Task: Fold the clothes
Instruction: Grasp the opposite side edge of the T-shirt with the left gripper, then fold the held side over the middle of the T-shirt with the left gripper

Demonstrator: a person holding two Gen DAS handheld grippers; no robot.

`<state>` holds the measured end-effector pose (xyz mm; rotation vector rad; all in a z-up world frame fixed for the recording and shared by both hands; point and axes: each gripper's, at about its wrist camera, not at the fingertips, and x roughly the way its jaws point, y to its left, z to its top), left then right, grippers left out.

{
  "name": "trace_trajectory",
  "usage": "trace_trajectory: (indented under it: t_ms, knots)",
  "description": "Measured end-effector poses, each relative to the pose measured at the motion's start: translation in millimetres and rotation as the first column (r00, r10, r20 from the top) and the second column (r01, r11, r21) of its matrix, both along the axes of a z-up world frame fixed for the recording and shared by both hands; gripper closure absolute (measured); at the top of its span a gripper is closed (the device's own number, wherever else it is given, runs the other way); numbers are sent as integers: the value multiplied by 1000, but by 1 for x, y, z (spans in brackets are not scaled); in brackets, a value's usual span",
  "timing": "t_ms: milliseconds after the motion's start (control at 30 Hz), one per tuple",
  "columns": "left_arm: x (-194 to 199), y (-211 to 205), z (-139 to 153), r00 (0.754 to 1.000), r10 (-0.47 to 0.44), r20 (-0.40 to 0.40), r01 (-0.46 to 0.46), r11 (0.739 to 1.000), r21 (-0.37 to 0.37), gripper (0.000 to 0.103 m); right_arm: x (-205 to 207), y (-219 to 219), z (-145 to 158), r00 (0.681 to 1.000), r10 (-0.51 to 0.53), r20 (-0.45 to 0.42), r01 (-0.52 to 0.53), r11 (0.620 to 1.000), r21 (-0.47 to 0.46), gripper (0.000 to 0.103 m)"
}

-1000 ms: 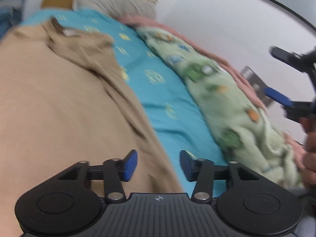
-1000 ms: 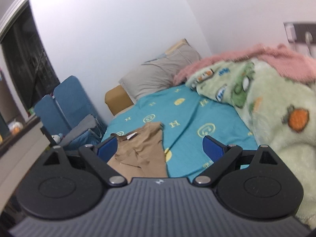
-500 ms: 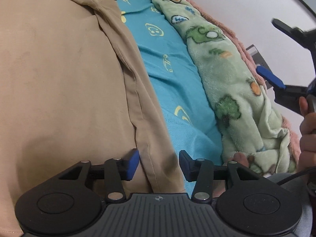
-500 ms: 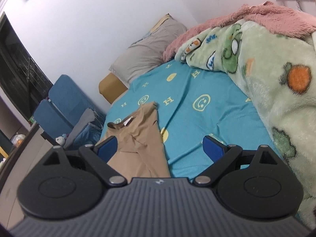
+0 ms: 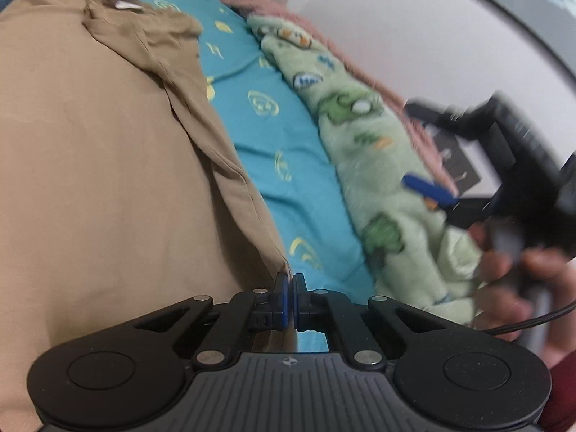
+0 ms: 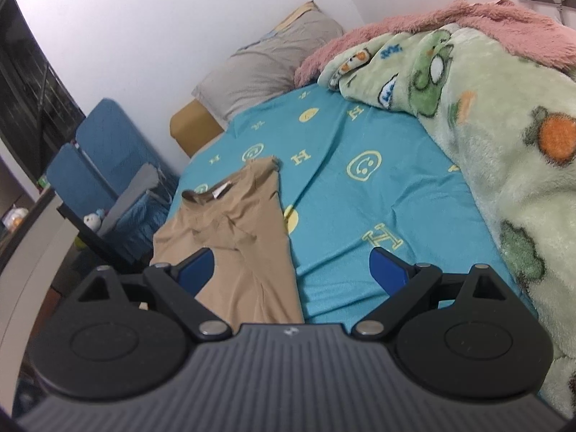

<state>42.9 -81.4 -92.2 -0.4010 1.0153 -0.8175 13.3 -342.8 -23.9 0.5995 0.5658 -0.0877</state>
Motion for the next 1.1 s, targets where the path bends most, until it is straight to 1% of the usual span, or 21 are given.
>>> trace_trajectory:
  t_ms: [67,167,267,333,400,433,533,600,667,733,800,833,900,967,1100]
  knots:
    - [-1,13,7,999,37,-26,-37,999,-17,100,1,3,0,1000,17,-6,-17,1000,-4,8]
    - [-2,34,13,993,102,-68,-103,994,-19,101,2,6,-1,999,38,-12,-38,999,-9,8]
    - [-6,54,20,986,152,-75,-153,988,-3,101,4,8,-2,998,54,-20,-54,999,-5,8]
    - [-8,64,22,981,179,-76,-177,984,26,101,6,9,-2,998,64,-23,-64,998,-4,8]
    - [-10,73,22,976,205,-70,-199,976,83,101,6,11,-2,997,73,-24,-73,997,-9,8]
    - [-11,75,20,975,216,-61,-207,970,127,101,6,12,-1,997,75,-25,-75,997,-13,8]
    - [-11,76,6,976,213,-55,-191,945,266,101,6,16,0,997,76,-30,-77,997,-27,8]
    - [-9,72,-2,978,196,-67,-166,934,317,100,5,20,1,996,81,-32,-82,996,-41,8]
    - [-6,71,-4,980,178,-93,-138,933,333,90,4,23,2,996,86,-31,-88,994,-60,8]
    - [0,74,1,980,171,-102,-130,938,322,62,3,27,4,996,85,-29,-88,993,-82,8]
    - [15,77,12,980,186,-71,-156,939,306,56,4,29,5,996,81,-26,-83,991,-102,8]
    - [23,79,17,979,195,-53,-171,939,297,50,5,31,5,997,79,-25,-81,990,-111,8]
    - [45,81,26,975,220,-25,-205,940,274,44,9,32,6,998,65,-24,-67,990,-121,8]
    - [77,80,30,965,262,-11,-252,938,238,43,15,32,4,998,51,-21,-53,992,-115,8]
    - [154,52,22,932,362,37,-362,911,199,42,31,34,-2,999,24,-28,-27,993,-115,8]
